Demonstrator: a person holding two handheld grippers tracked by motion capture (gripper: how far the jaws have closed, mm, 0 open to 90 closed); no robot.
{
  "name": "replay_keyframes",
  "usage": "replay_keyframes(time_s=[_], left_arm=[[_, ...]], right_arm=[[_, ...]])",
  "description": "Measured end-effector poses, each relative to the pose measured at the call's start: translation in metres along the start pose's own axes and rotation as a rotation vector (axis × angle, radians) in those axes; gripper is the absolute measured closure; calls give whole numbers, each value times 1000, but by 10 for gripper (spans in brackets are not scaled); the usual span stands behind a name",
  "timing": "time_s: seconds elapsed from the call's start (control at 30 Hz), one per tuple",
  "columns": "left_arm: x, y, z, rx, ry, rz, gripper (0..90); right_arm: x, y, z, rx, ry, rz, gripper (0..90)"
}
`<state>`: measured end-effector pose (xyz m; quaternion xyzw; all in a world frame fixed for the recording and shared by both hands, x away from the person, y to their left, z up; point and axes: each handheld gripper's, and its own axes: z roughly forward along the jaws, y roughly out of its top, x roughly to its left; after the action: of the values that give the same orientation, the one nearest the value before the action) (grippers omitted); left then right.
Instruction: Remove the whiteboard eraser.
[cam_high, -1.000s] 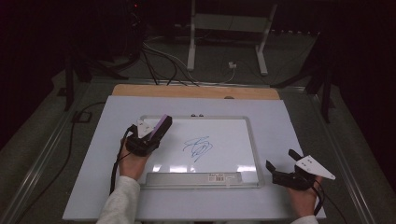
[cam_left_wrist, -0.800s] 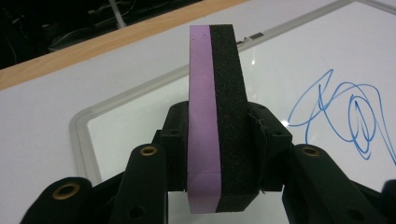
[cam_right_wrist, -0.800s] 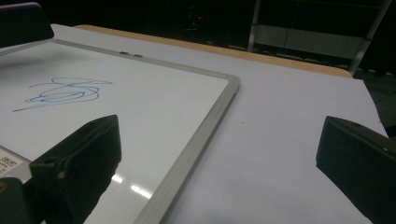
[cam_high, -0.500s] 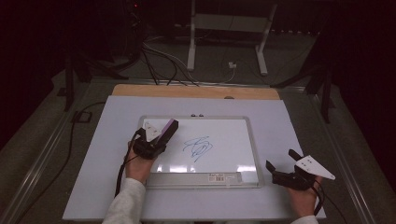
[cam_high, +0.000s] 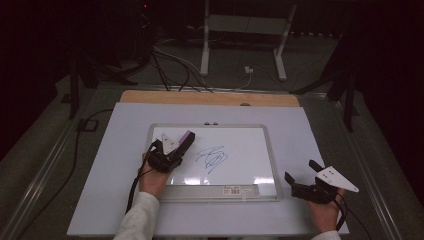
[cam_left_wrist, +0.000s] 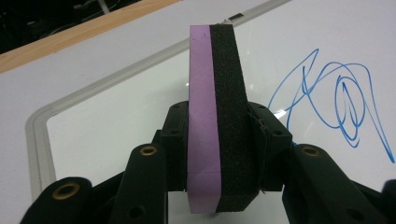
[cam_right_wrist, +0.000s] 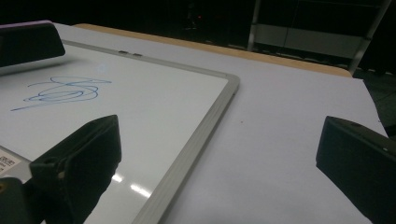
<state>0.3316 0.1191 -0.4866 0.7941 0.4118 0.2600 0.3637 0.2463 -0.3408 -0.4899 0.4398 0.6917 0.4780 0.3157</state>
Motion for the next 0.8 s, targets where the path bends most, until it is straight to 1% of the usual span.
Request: replay_keyframes(time_s=[0.33, 0.5, 0.63, 0.8], left_arm=[[-6, -2, 6, 18, -2, 18, 642], [-10, -3, 8, 26, 1, 37, 642], [-13, -3, 9, 36, 5, 62, 642], [-14, -3, 10, 37, 9, 72, 641]], right_arm=[[1, 0, 0, 0, -1, -1, 4], [1, 0, 0, 2, -2, -2, 4], [1, 0, 1, 4, -3, -3, 4], [1, 0, 0, 2, -2, -2, 4]])
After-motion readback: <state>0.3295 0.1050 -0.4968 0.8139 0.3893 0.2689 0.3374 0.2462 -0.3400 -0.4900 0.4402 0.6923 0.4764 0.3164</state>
